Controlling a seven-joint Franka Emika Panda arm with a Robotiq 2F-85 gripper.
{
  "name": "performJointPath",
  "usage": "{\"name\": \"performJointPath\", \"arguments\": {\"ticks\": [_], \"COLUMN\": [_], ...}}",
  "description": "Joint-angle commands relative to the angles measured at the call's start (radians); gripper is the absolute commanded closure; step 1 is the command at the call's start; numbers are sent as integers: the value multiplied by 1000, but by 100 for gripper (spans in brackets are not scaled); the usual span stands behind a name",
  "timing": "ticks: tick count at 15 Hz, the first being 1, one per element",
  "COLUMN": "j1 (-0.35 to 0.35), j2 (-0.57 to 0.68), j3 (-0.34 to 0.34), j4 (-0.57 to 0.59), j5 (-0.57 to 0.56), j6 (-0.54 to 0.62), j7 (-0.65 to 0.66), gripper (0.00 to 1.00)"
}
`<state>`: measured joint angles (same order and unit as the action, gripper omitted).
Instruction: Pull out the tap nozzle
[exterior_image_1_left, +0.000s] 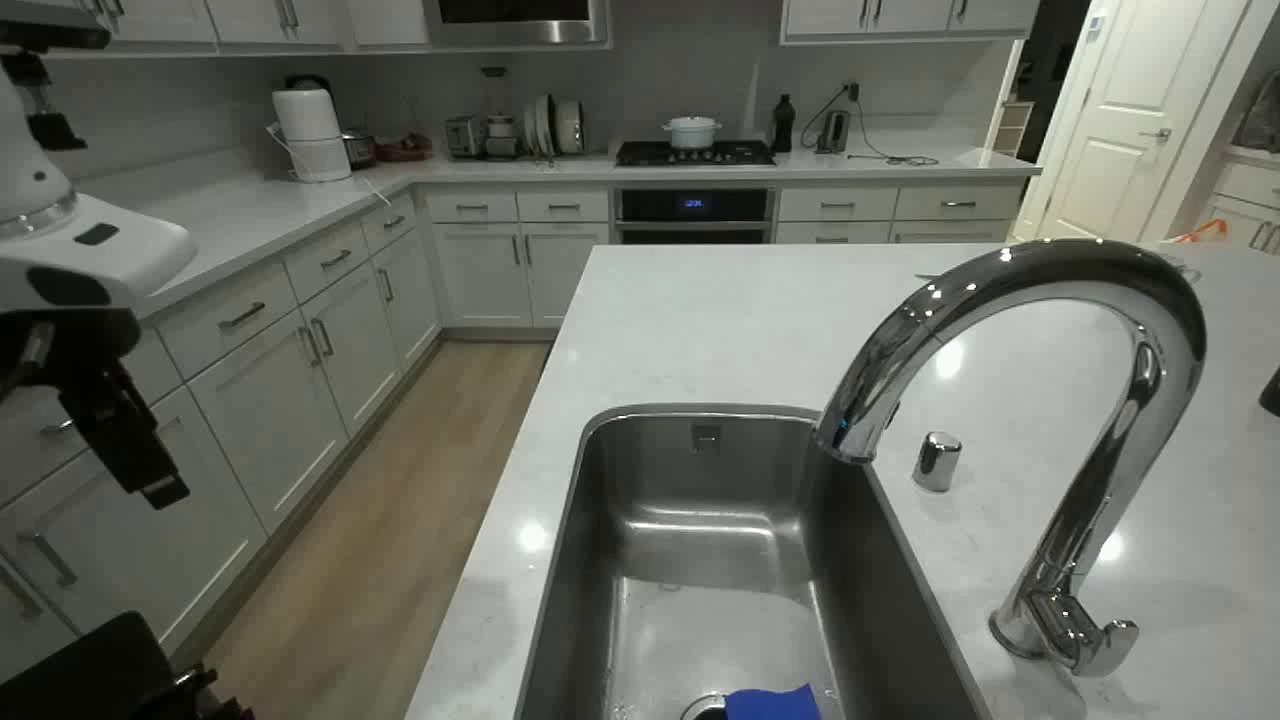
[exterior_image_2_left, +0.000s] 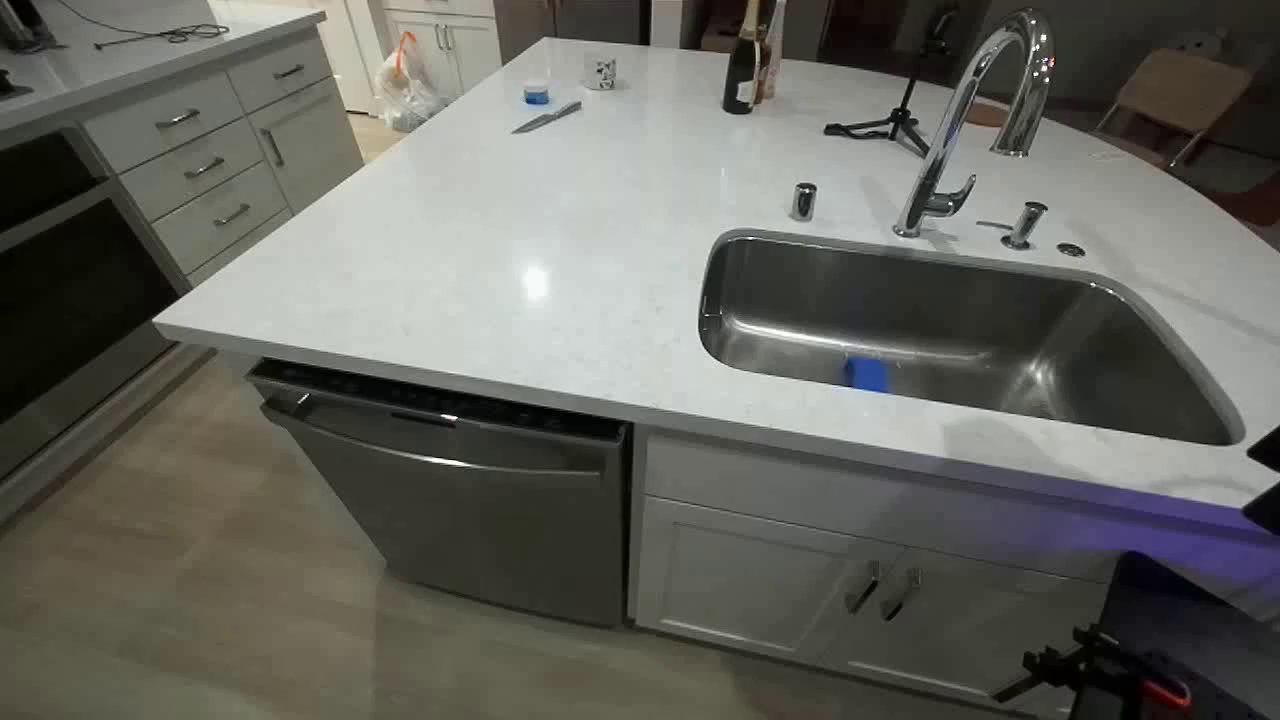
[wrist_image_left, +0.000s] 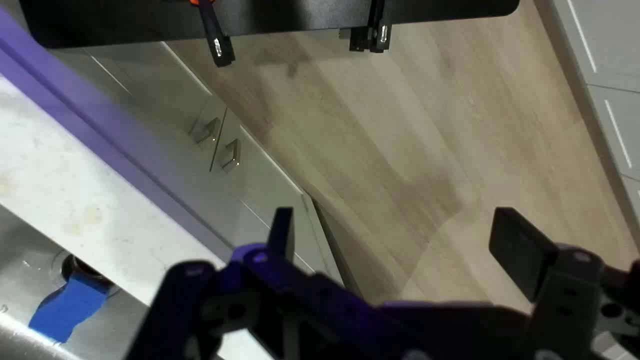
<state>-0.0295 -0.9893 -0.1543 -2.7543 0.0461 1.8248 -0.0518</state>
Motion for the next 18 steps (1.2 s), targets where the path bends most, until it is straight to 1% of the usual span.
{"name": "performJointPath", "arguments": {"ticks": [1,5,7,10,11,13,16,18], "j1": [-16,-16,-31,-71,-84,-118,-184,-246], "j2": [3,3,3,34,62,95,162,213], "j3": [13,13,20,31,33,41,66,104], "j4": [2,2,-12,-33,-17,-23,-24,-24], "j5": [12,12,10,6,7,0,-25,-51], "j6": [-3,-3,62,240,298,422,612,728], "j7": [-12,-12,9,74,100,146,214,278], "gripper": [0,0,0,0,0,0,0,0]}}
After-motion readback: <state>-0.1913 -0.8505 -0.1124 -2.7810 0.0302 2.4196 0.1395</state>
